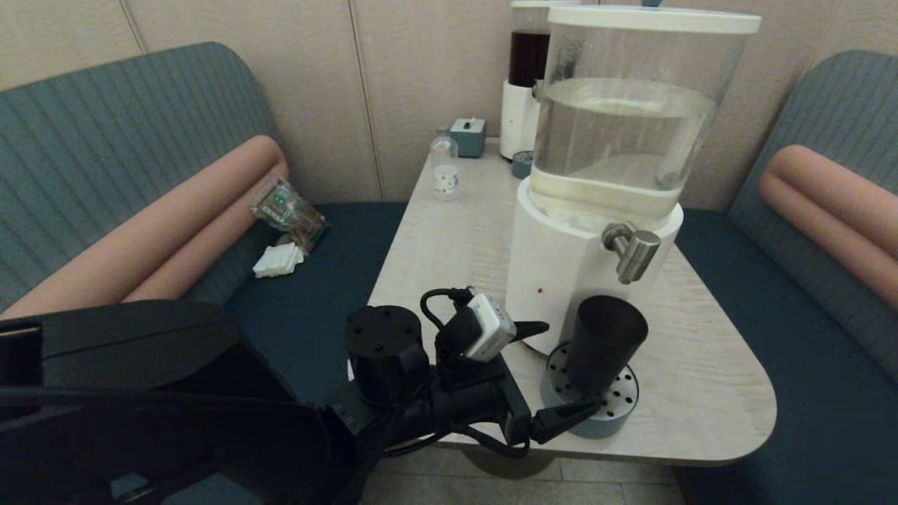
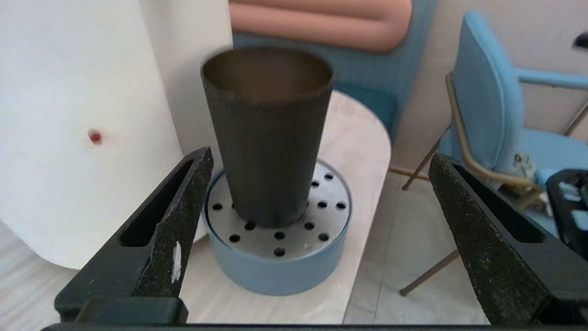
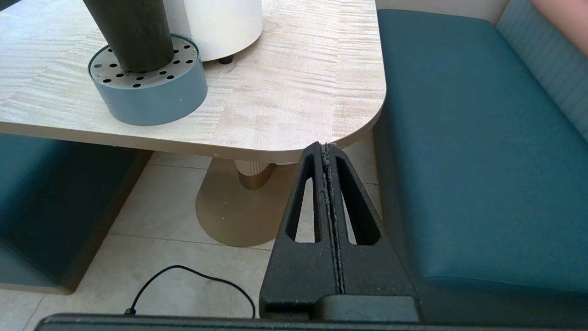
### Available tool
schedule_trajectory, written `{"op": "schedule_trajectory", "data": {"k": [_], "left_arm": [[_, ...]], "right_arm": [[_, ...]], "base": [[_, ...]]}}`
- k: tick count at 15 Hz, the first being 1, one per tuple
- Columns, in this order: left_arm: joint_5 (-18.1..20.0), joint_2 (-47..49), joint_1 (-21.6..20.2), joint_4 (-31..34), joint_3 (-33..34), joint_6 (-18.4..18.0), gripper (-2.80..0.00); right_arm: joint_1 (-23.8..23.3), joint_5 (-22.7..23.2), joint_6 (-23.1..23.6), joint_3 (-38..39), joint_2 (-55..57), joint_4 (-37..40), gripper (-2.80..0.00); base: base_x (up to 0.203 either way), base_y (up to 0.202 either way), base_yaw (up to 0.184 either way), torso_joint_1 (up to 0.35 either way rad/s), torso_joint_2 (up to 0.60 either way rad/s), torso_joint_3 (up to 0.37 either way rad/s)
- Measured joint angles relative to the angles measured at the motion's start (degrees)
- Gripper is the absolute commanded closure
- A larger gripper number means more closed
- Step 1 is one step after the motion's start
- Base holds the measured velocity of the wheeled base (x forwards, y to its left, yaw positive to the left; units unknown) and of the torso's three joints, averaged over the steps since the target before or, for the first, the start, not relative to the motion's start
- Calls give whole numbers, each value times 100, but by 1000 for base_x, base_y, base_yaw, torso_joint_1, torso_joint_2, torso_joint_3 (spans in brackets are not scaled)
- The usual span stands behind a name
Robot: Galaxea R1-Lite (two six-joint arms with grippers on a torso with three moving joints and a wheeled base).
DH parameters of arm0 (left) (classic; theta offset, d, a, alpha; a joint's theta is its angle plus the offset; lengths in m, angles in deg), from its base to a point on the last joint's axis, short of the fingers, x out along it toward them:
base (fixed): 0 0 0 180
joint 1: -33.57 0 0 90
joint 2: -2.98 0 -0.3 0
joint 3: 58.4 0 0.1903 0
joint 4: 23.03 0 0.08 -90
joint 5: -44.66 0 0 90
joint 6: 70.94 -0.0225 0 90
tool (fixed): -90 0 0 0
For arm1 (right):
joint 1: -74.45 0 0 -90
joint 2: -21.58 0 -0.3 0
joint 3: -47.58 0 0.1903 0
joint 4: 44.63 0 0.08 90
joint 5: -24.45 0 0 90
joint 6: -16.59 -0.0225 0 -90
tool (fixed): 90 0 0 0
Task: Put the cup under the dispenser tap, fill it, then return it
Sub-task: Place the cup next to the water dispenser
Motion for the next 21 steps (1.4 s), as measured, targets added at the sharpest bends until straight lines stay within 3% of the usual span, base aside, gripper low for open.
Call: {"op": "schedule_trajectory", "data": {"k": [21], "left_arm": [[5,1407,-92,-41,-1637,90,-280]], "right_arm": [[0,-1,1,0,0,2,0]], "base": [[0,0,0,0,0,0]]}}
